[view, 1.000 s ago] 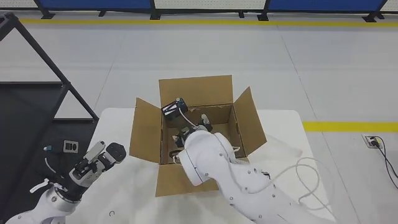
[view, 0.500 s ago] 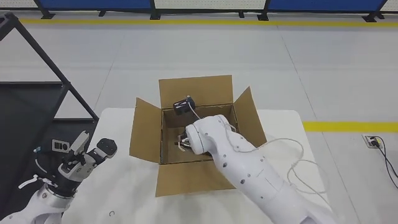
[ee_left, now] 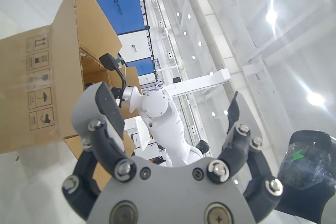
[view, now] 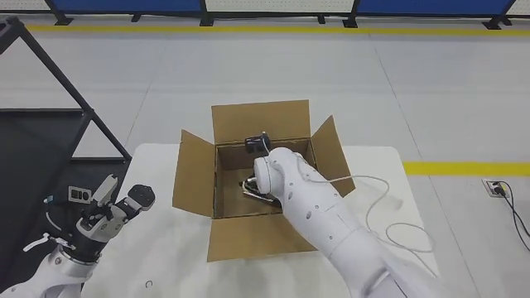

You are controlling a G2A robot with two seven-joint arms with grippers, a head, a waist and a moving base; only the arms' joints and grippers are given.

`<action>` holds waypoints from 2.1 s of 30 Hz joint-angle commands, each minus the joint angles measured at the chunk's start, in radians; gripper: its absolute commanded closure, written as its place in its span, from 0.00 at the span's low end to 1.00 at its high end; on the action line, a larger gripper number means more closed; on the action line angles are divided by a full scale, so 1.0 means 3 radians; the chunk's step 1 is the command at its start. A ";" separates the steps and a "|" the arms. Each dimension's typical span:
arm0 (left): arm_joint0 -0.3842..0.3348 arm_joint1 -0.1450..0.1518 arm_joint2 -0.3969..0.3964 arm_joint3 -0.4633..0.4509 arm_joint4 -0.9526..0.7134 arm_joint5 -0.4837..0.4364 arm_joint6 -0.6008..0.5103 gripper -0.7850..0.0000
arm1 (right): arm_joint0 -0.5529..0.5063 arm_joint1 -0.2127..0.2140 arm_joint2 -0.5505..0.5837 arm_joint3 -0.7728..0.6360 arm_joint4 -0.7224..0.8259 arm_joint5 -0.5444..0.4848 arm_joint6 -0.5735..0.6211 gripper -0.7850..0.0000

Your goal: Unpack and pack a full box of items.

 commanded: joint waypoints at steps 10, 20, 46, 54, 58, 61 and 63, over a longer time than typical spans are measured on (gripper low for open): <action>0.0000 0.0000 0.0000 0.0000 0.0000 0.0000 0.0000 0.00 | 0.0069 -0.0194 0.0026 0.0531 0.0148 0.0033 -0.0325 0.00; 0.0000 0.0000 0.0000 0.0000 0.0000 0.0000 0.0000 0.00 | 0.0093 -0.0294 0.0052 0.0751 0.0185 -0.0018 -0.0470 0.00; 0.0000 0.0000 0.0000 0.0000 0.0000 0.0000 0.0000 0.00 | 0.0098 -0.0373 0.0128 0.0921 0.0153 -0.0041 -0.0650 0.28; 0.0000 0.0000 0.0000 0.0000 0.0000 0.0000 0.0000 0.00 | 0.0081 -0.0385 0.0162 0.0918 0.0162 0.0003 -0.0682 0.38; 0.0000 0.0000 0.0000 0.0000 0.0000 0.0000 0.0000 0.00 | 0.0099 -0.0381 0.0180 0.0950 0.0158 0.0038 -0.0681 0.34; 0.0000 0.0000 0.0000 0.0000 0.0000 0.0000 0.0000 0.00 | 0.0110 -0.0373 0.0198 0.0968 0.0161 0.0072 -0.0681 0.35; 0.0000 0.0000 0.0000 0.0000 0.0000 0.0000 0.0000 0.00 | 0.0117 -0.0365 0.0210 0.0977 0.0165 0.0086 -0.0677 0.35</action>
